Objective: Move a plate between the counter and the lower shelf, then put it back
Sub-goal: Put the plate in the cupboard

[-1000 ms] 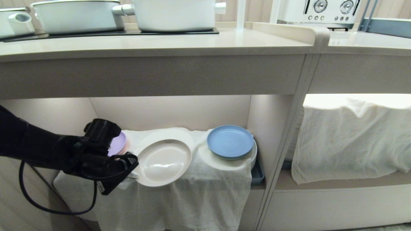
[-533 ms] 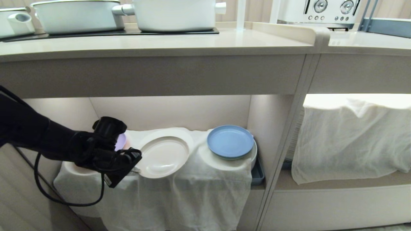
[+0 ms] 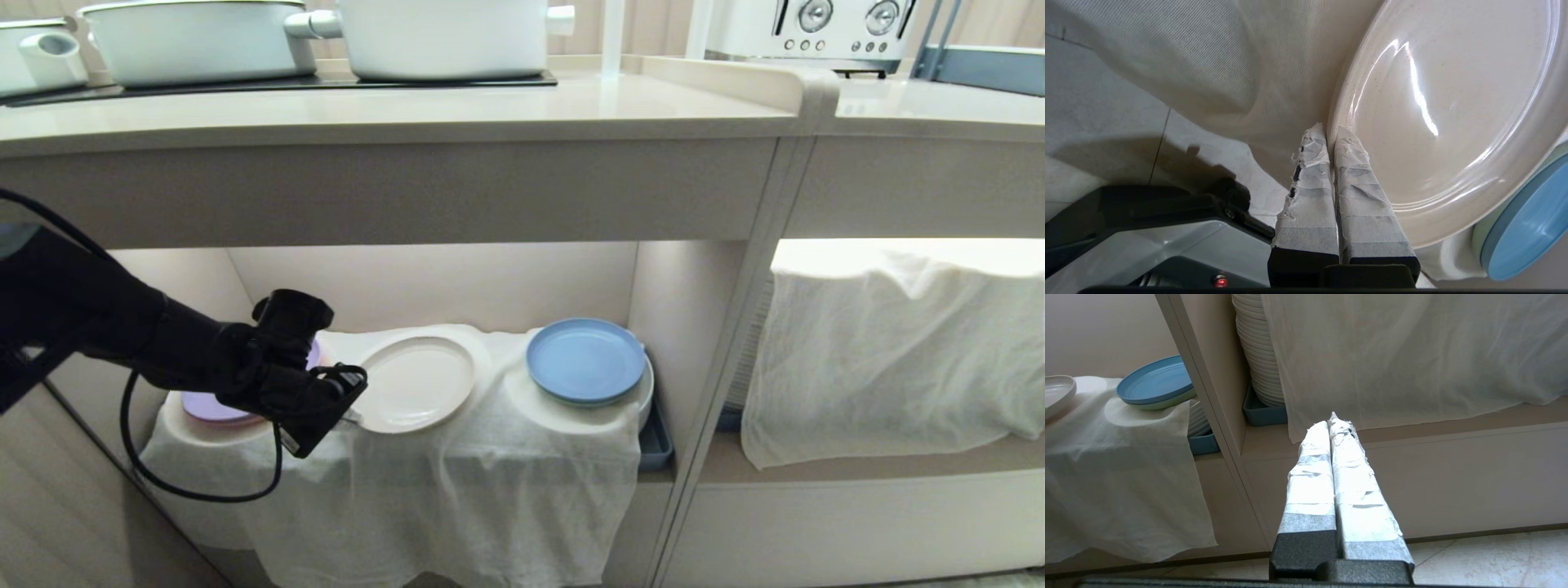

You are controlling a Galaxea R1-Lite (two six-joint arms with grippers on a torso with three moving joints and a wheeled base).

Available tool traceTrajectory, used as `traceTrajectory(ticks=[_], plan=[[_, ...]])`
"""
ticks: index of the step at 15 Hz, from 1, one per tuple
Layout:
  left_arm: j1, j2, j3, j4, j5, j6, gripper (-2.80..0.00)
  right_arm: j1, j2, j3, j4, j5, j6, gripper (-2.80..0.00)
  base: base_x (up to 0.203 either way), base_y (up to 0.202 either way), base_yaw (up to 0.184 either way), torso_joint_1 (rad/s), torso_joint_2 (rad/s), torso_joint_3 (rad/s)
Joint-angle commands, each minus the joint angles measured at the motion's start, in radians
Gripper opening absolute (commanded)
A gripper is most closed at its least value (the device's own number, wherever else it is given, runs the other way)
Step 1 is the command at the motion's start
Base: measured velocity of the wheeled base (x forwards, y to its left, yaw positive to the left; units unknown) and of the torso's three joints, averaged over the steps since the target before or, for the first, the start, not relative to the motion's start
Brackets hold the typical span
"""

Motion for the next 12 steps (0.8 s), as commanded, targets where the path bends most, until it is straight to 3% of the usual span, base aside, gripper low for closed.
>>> traceTrajectory(ticks=[1,12], plan=[[-0.001,0.026,-0.022,0.0,0.002,-0.006,-2.8,0.0,0.001,0.0,-0.001,-0.001,0.001,-2.8,0.0,0.0,0.0,0.0,0.0,0.0],[-0.002,0.077,-0.098,0.002,0.014,0.0,-2.8,0.002,0.001,0.0,0.0,-0.001,0.001,-2.8,0.0,0.0,0.0,0.0,0.0,0.0]])
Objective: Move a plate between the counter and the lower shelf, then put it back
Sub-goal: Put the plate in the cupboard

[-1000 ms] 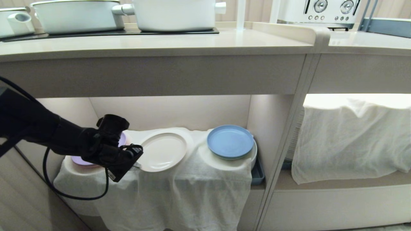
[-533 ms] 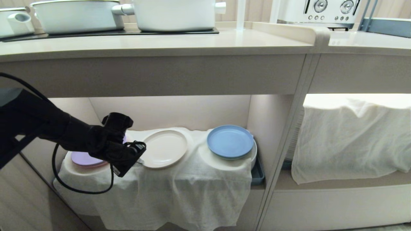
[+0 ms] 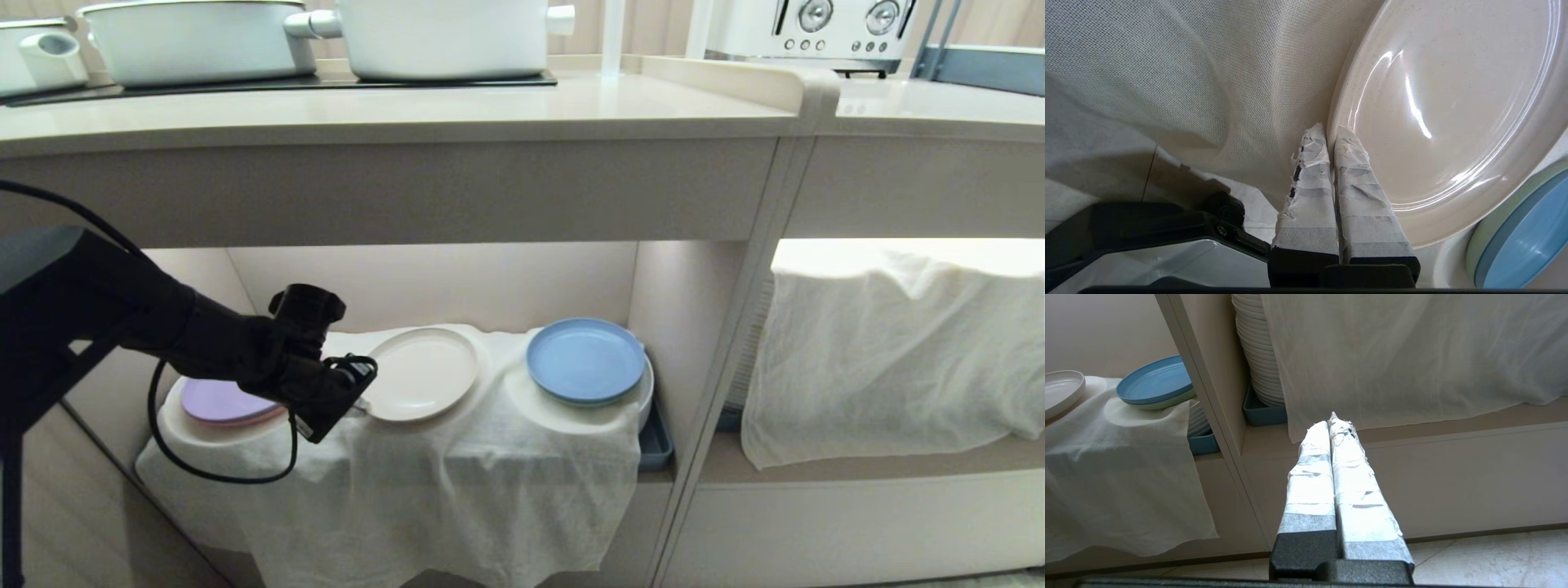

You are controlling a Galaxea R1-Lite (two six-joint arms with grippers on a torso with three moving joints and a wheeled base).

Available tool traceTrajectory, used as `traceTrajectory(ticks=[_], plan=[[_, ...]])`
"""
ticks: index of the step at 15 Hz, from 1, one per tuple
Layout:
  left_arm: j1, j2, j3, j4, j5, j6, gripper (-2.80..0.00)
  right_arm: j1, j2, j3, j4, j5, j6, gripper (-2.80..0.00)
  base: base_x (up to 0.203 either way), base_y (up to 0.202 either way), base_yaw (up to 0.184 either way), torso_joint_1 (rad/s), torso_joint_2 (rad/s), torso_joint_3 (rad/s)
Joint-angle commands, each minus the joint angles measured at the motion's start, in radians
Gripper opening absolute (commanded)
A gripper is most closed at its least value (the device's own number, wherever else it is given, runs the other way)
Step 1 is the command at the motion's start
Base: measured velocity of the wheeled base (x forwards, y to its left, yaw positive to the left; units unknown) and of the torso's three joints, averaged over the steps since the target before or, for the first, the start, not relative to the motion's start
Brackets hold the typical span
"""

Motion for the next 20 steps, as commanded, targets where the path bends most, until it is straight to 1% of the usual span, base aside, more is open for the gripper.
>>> traceTrajectory(ticks=[1,11,16,20], plan=[[-0.002,0.005,-0.003,0.0,0.001,-0.006,-2.8,0.002,0.001,0.0,-0.001,0.0,0.001,-2.8,0.0,0.0,0.0,0.0,0.0,0.0],[-0.004,0.022,-0.015,0.001,0.005,0.002,-2.8,0.0,0.001,0.0,0.0,0.0,0.001,-2.8,0.0,0.0,0.0,0.0,0.0,0.0],[-0.014,0.033,-0.021,0.002,0.039,0.002,-2.8,0.0,0.001,0.0,-0.001,0.0,0.001,-2.8,0.0,0.0,0.0,0.0,0.0,0.0],[-0.015,0.033,-0.021,0.002,0.039,0.0,-2.8,0.0,0.001,0.0,-0.001,0.0,0.001,-2.8,0.0,0.0,0.0,0.0,0.0,0.0]])
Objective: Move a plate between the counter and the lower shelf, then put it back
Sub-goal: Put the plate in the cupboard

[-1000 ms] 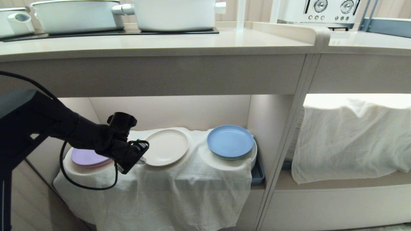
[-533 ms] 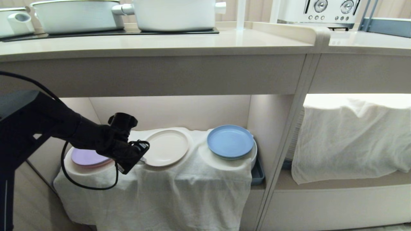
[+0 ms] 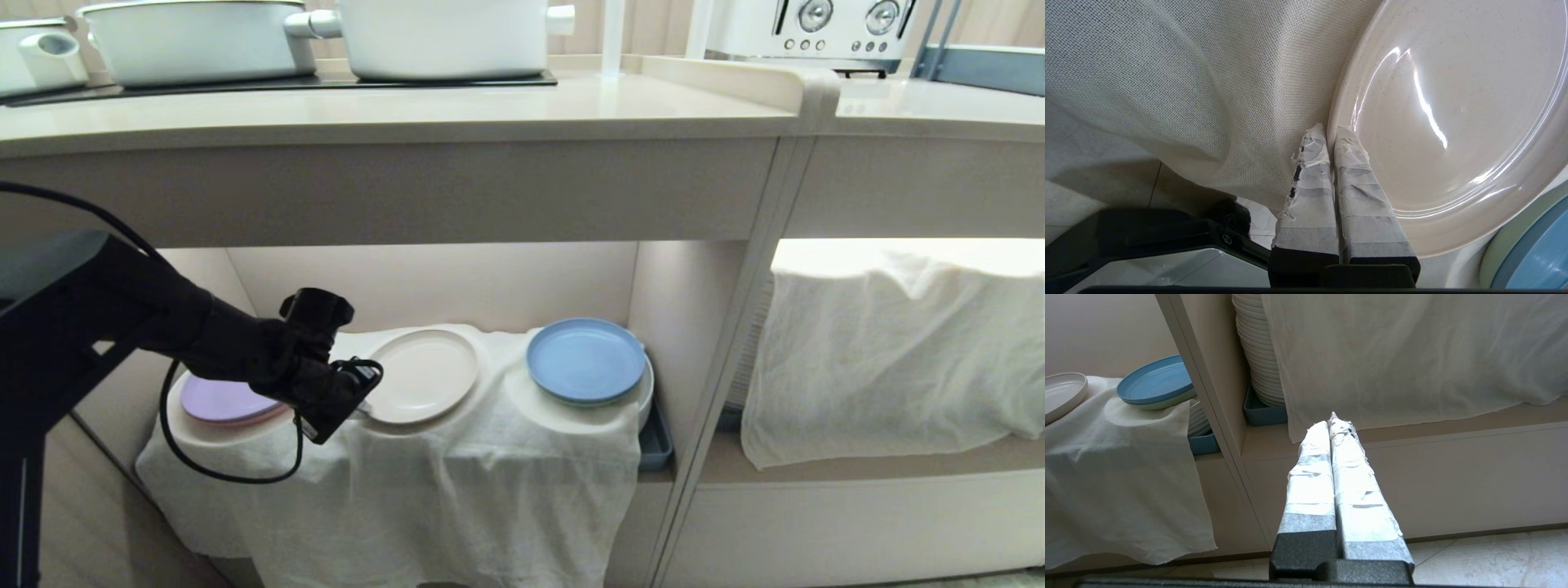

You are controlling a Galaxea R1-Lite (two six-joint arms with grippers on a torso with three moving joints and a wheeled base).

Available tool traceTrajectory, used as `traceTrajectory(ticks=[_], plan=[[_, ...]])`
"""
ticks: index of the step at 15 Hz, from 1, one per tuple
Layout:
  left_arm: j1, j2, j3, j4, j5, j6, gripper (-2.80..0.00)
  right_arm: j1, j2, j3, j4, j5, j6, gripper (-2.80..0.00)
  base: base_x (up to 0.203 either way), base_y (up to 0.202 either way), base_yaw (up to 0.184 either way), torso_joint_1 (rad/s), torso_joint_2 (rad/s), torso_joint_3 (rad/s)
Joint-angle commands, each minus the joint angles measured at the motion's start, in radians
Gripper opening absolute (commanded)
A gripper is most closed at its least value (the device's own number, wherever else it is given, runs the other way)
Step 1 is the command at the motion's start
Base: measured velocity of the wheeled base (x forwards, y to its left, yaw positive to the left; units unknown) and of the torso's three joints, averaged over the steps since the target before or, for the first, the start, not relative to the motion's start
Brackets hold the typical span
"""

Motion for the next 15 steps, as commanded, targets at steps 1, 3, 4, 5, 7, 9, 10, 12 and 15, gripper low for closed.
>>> traceTrajectory(ticks=[1,3,4,5,7,9,10,12,15], plan=[[0.0,0.0,0.0,0.001,0.0,-0.007,-2.8,0.0,0.001,0.0,0.0,-0.001,0.0,-2.8,0.0,0.0,0.0,0.0,0.0,0.0],[0.0,-0.002,0.0,0.001,0.0,-0.009,-2.8,0.0,0.001,0.0,0.0,-0.001,0.0,-2.8,0.0,0.0,0.0,0.0,0.0,0.0],[0.0,-0.002,0.0,0.001,0.0,-0.009,-2.8,0.0,0.001,0.0,-0.001,-0.001,0.0,-2.8,0.0,0.0,0.0,0.0,0.0,0.0],[0.0,-0.002,0.0,0.001,0.0,-0.011,-2.8,0.0,0.001,0.0,0.0,-0.001,0.0,-2.8,0.0,0.0,0.0,0.0,0.0,0.0],[0.0,-0.002,0.0,0.001,0.0,-0.012,0.0,0.0,0.001,0.0,0.0,-0.001,0.0,-2.8,0.0,0.0,0.0,0.0,0.0,0.0],[0.001,-0.003,0.0,0.001,0.0,-0.015,0.0,0.0,0.001,0.0,-0.001,-0.001,0.0,-2.8,0.0,0.0,0.0,0.0,0.0,0.0],[0.002,-0.003,0.0,-0.001,0.0,-0.015,0.0,0.0,0.001,0.0,-0.001,-0.001,0.0,-2.8,0.0,0.0,0.0,0.0,0.0,0.0],[0.002,-0.005,-0.001,-0.001,0.0,-0.017,0.0,0.0,0.001,0.0,-0.001,-0.001,0.0,-2.8,0.0,0.0,0.0,0.0,0.0,0.0],[0.002,-0.011,-0.001,-0.001,0.0,-0.017,0.0,0.0,0.001,0.0,-0.001,-0.001,0.0,-2.8,0.0,0.0,0.0,0.0,0.0,0.0]])
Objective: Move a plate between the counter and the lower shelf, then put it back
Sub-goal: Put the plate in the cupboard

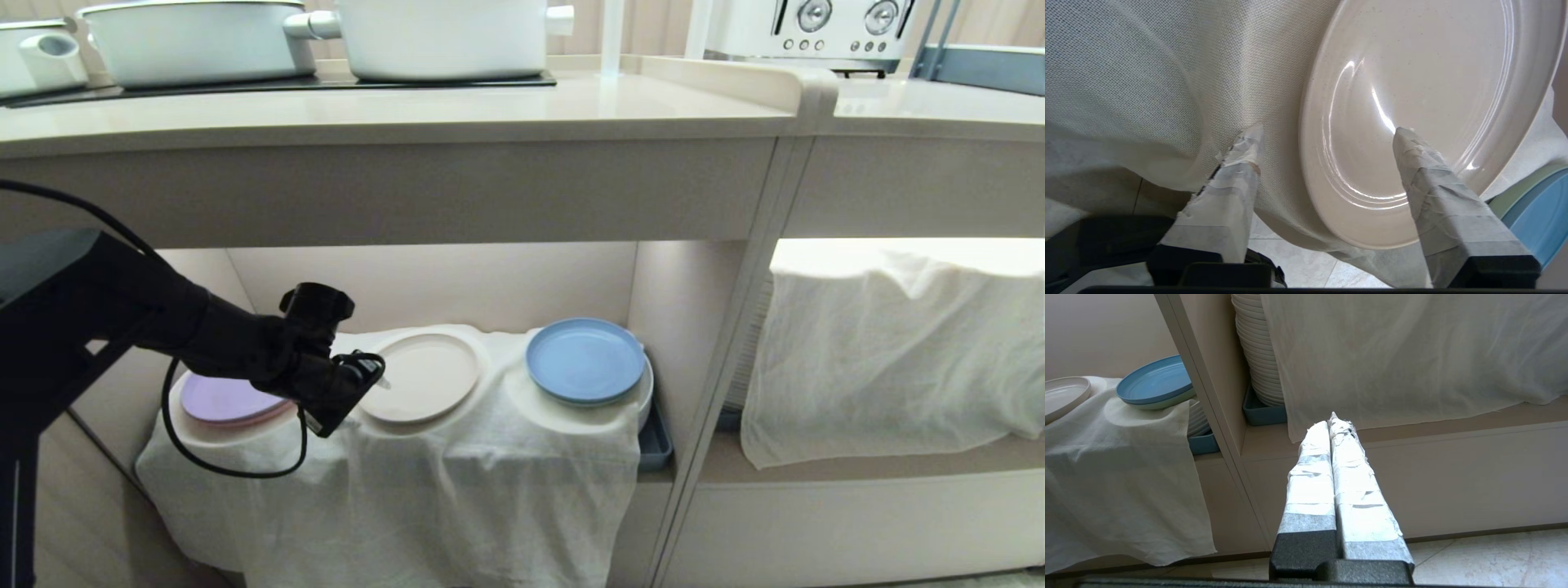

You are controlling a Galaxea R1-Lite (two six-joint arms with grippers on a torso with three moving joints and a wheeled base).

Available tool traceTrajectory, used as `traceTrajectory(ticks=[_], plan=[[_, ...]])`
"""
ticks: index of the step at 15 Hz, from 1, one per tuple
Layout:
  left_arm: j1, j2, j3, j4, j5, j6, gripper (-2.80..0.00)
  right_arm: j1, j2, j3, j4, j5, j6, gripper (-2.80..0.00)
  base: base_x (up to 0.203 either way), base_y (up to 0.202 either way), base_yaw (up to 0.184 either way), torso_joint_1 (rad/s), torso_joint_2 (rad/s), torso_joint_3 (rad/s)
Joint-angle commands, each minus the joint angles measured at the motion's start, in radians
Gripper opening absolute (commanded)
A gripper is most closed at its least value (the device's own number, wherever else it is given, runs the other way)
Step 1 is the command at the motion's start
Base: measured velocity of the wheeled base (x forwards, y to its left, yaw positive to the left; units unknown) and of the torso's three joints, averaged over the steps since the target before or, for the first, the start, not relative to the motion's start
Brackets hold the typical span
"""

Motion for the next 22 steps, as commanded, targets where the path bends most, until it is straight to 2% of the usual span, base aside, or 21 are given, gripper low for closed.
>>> traceTrajectory(ticks=[1,11,22], plan=[[0.0,-0.004,0.001,0.006,0.001,-0.006,0.0,0.0,0.001,0.0,-0.001,0.0,0.0,-2.8,0.0,0.0,0.0,0.0,0.0,0.0],[0.0,-0.027,-0.035,0.008,0.001,-0.004,0.0,0.0,0.001,0.0,-0.001,0.0,0.0,-2.8,0.0,0.0,0.0,0.0,0.0,0.0],[0.0,-0.081,0.016,0.016,0.002,-0.004,0.0,0.0,0.001,0.0,0.0,0.0,0.0,-2.8,0.0,0.0,0.0,0.0,0.0,0.0]])
